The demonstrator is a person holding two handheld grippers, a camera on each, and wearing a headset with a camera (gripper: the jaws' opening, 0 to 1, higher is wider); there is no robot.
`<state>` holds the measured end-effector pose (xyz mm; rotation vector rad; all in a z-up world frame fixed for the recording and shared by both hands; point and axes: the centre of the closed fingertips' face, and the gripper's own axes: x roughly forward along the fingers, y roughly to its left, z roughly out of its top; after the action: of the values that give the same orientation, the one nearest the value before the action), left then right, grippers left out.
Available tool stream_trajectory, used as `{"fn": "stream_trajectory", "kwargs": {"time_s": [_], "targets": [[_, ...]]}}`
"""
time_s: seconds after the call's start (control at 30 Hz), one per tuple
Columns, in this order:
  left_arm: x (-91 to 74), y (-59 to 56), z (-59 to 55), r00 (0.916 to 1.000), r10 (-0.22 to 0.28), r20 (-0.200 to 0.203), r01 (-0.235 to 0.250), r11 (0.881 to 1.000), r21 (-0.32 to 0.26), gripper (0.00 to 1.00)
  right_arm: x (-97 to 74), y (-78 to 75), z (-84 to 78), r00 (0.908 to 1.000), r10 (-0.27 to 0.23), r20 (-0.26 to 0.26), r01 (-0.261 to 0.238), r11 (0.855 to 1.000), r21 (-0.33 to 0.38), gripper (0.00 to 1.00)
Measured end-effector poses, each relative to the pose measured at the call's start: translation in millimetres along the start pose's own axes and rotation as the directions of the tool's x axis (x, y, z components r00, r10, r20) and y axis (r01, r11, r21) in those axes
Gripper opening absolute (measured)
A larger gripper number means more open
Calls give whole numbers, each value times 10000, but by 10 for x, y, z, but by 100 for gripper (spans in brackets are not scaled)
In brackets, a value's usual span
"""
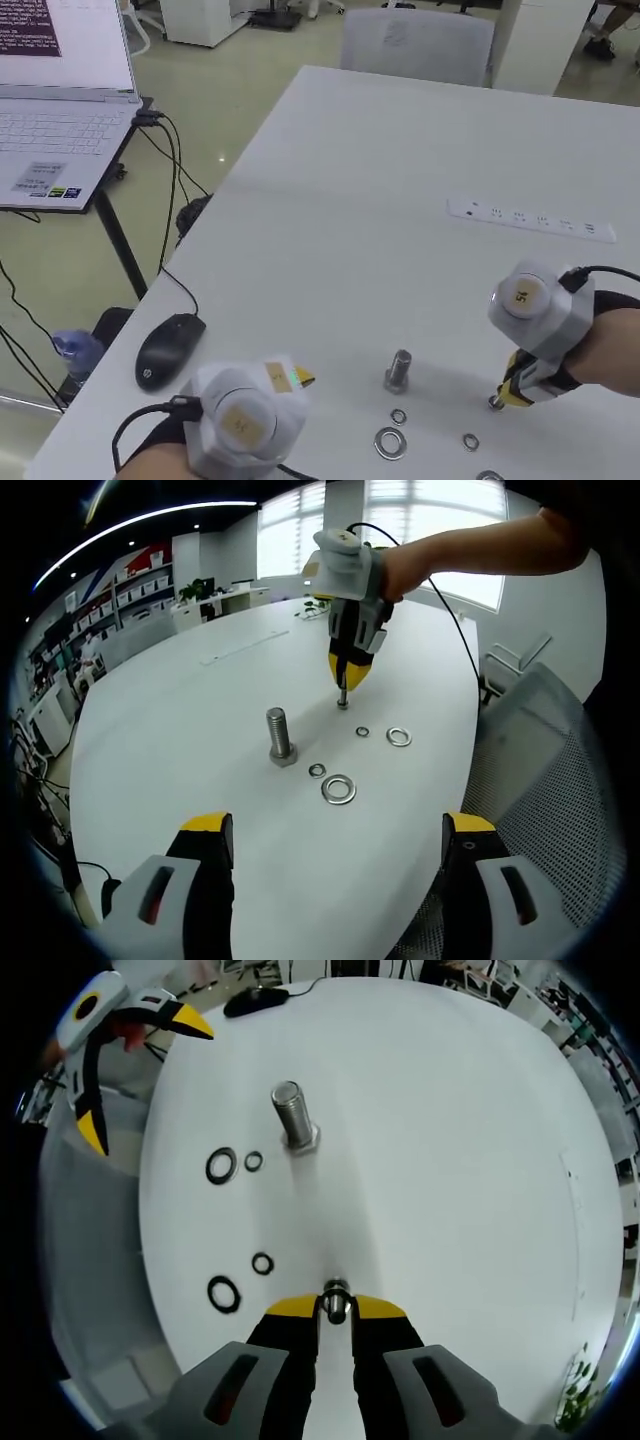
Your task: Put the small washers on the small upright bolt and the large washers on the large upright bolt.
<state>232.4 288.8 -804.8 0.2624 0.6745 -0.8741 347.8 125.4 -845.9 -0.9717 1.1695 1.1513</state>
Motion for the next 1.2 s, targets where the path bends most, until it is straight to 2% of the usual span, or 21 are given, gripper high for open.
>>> {"fn": "stream_trajectory", "kwargs": {"time_s": [0.63,0.87,1.2], "targets": [[5,23,-66,9999,-74,-149,73,9999,-80,83,213,-3,-44,9996,156,-229,-159,9998,-149,13],[-35,71,-67,9999,34,-120,-36,9999,-153,82,232,-12,-33,9997,99,-223,-104,9997,-211,13],[-30,32,-53,9999,-27,-98,26,9999,-143,81,242,-1,-42,9994,69,-329,-80,9994,-341,13]]}}
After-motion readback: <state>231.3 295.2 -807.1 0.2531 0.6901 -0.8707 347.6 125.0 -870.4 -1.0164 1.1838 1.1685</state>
